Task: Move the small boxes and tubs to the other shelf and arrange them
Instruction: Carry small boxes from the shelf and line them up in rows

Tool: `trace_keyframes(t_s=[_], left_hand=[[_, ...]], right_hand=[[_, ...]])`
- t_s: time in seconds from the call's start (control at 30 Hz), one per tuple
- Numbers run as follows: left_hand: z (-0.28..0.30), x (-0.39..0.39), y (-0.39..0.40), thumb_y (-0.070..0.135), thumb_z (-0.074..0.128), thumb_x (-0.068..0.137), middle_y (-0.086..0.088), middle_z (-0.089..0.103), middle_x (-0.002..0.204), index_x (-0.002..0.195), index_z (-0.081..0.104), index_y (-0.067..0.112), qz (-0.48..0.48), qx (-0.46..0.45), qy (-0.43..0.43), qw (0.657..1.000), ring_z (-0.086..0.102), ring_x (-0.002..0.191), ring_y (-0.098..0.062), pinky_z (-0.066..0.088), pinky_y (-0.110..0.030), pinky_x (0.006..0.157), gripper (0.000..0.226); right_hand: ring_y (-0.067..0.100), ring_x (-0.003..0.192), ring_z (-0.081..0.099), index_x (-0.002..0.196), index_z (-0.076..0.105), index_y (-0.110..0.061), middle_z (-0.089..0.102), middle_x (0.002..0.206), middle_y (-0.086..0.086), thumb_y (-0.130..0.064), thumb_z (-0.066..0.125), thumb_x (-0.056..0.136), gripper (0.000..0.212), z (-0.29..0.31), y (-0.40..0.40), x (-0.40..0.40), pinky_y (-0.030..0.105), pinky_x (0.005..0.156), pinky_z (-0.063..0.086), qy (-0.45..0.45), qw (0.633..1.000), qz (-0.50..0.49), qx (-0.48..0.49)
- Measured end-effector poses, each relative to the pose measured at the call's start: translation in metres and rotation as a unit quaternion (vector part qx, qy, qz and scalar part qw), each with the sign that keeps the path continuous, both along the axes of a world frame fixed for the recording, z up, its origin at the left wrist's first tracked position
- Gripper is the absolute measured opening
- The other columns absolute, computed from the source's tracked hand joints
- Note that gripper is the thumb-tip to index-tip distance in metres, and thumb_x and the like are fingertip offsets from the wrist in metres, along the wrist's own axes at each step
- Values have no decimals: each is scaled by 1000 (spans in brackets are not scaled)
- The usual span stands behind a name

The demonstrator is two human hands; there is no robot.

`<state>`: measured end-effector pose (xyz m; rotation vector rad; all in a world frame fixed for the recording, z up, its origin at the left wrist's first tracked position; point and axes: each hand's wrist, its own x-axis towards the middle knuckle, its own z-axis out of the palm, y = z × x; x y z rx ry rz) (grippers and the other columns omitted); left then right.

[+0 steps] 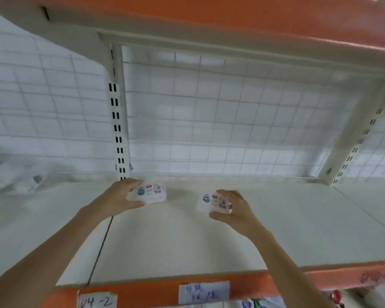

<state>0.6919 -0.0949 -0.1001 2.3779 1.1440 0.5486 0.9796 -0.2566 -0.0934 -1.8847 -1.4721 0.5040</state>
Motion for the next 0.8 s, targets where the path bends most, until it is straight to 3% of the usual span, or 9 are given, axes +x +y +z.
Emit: trace_keyframes(t_s=[0.1,0.27,0.4,0.5,0.6,0.67,0.8], left_hand=[[-4,6,5,31,68,82,-2,41,142,141,36,15,52,30,60,996,41,126,-16,30,-26,105,69],[-19,23,-3,24,58,90,2,30,149,138,39,10,133,99,65,984,33,133,-17,26,-25,107,54],[-31,28,-6,20,57,90,-5,44,138,125,54,10,175,135,45,974,41,123,-25,40,-36,101,36],[-33,29,-3,16,59,87,-4,53,125,118,57,10,194,135,9,972,49,112,-25,45,-36,92,31],[-33,31,0,11,57,87,-6,52,125,117,56,7,214,130,-18,968,54,107,-27,45,-32,85,30],[-34,33,2,10,57,87,-9,49,124,117,55,5,228,121,-36,965,56,103,-30,46,-33,82,30],[-35,32,9,9,59,87,-11,52,117,117,54,5,239,110,-53,963,58,94,-30,48,-35,83,32]], right_hand=[[16,113,45,130,47,-19,35,124,-3,-28,78,72,66,-5,32,7,18,90,37,10,998,55,-14],[5,104,39,133,44,-19,34,125,-3,-25,75,74,67,-15,75,-6,6,84,28,32,994,107,-10],[5,101,40,138,39,-14,27,135,2,-21,71,77,70,-23,100,-18,6,83,29,37,994,104,-17],[6,105,40,138,38,-14,27,137,2,-19,68,78,67,-27,113,-25,10,88,31,33,995,95,-11],[10,96,46,123,48,-11,31,128,1,-15,69,74,53,-32,120,-34,18,84,44,65,996,59,21],[14,90,48,106,51,-9,35,113,0,-11,71,72,40,-35,123,-38,14,70,42,85,994,34,53],[20,92,50,96,49,-13,37,104,-1,-12,72,70,34,-39,134,-42,22,70,42,98,993,14,61]])
